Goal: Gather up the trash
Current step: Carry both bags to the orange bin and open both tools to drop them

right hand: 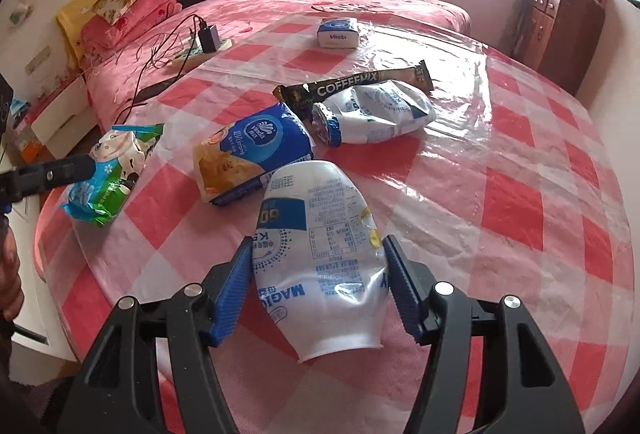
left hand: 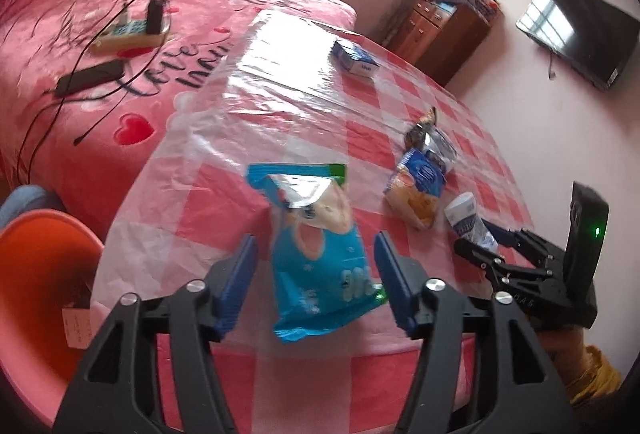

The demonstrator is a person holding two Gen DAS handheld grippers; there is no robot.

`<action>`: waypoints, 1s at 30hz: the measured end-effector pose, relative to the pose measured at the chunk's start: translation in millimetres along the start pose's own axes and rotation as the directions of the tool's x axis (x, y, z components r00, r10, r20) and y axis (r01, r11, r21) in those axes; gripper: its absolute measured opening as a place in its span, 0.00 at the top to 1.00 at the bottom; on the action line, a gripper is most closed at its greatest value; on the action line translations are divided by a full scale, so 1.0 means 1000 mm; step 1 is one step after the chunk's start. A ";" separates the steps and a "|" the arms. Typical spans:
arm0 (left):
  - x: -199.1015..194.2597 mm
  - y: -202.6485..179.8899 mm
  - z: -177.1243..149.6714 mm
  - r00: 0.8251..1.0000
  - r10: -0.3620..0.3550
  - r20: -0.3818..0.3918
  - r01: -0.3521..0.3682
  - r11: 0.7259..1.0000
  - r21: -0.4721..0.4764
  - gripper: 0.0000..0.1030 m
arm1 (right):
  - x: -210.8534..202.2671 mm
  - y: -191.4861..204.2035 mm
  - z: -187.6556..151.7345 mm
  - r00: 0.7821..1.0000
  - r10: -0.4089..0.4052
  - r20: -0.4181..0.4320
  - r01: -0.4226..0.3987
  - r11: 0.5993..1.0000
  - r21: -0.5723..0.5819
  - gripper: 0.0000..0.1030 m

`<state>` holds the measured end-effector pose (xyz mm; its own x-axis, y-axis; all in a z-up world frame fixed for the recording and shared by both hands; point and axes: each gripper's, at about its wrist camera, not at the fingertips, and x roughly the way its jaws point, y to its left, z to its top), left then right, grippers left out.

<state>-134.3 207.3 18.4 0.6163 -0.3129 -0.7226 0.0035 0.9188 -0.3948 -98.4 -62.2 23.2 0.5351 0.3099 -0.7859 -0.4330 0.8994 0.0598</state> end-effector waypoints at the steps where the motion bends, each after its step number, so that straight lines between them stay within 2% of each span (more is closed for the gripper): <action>1: 0.002 -0.004 0.000 1.000 0.000 -0.003 0.000 1.000 0.016 0.36 | -0.002 0.000 -0.001 1.000 0.005 0.000 -0.005 1.000 0.008 0.38; 7: 0.025 -0.018 0.002 0.993 0.115 -0.032 -0.112 0.990 0.083 0.36 | -0.016 -0.001 0.000 0.999 0.035 0.016 -0.036 0.999 0.041 0.38; 9: 0.027 -0.022 0.002 0.986 0.167 -0.024 -0.164 0.981 0.100 0.55 | -0.021 0.000 0.001 0.998 0.051 0.024 -0.052 0.997 0.051 0.38; 12: 0.024 -0.021 0.002 0.987 0.161 -0.019 -0.160 0.984 0.077 0.60 | -0.024 0.004 0.002 0.996 0.080 0.026 -0.082 0.995 0.058 0.38; 19: 0.009 -0.003 -0.002 0.991 0.135 0.009 -0.135 0.991 -0.005 0.62 | -0.027 0.024 0.016 0.984 0.178 0.021 -0.179 0.981 0.070 0.38; 24: -0.020 0.018 -0.005 0.990 0.127 0.055 -0.123 0.990 -0.076 0.62 | -0.027 0.057 0.036 0.956 0.294 0.013 -0.294 0.955 0.040 0.38; 30: -0.063 0.057 -0.013 0.974 0.200 0.109 -0.181 0.971 -0.158 0.62 | -0.020 0.116 0.060 0.901 0.434 -0.022 -0.434 0.900 -0.030 0.38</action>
<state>-183.6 276.3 34.2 0.6867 -0.0952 -0.7207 -0.2324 0.9106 -0.3417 -115.7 54.5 82.8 0.2778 0.6624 -0.6957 -0.6437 0.6659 0.3770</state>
